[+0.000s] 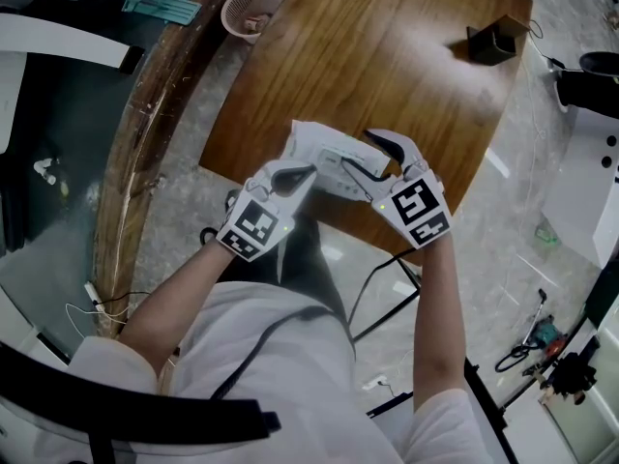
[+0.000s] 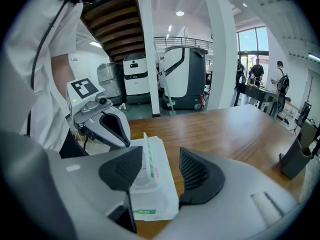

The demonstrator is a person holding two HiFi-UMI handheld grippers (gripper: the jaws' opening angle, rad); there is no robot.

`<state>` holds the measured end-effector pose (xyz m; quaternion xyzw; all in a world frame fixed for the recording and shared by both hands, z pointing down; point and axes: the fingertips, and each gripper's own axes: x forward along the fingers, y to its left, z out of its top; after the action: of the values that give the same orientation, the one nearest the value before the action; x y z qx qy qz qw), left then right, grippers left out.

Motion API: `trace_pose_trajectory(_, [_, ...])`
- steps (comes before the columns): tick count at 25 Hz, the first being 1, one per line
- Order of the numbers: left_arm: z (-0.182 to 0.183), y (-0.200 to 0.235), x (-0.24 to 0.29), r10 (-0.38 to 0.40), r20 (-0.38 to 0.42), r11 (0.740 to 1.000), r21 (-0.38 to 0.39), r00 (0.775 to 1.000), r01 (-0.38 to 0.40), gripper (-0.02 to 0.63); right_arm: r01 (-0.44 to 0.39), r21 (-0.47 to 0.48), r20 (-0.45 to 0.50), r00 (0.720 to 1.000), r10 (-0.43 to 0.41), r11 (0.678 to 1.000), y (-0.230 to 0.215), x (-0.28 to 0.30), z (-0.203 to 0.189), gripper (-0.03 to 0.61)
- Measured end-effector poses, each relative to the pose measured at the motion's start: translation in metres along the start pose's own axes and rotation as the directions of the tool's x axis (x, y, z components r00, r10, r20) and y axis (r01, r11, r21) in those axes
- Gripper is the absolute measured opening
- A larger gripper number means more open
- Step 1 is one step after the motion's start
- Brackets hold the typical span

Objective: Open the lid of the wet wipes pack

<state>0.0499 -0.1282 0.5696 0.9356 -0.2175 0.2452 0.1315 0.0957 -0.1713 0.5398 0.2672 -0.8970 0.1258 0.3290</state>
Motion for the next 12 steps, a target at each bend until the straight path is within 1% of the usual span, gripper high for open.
trace_pose_trajectory(4, [0.008,0.001,0.000,0.006,0.016,1.000,0.001,1.000,-0.006,0.003,0.025,-0.002,0.006,1.000,-0.025,1.000,-0.007,-0.001,0.001,0.239])
trace_pose_trajectory(7, [0.009,0.002,0.000,0.009,0.017,1.000,0.001,1.000,-0.009,0.003,0.045,0.002,0.016,0.999,-0.045,0.999,-0.013,-0.002,0.001,0.212])
trace_pose_trajectory(12, [0.009,0.004,-0.001,0.012,0.015,1.000,-0.003,1.000,-0.012,0.003,0.074,0.016,0.017,0.997,-0.074,0.997,-0.026,-0.001,-0.005,0.200])
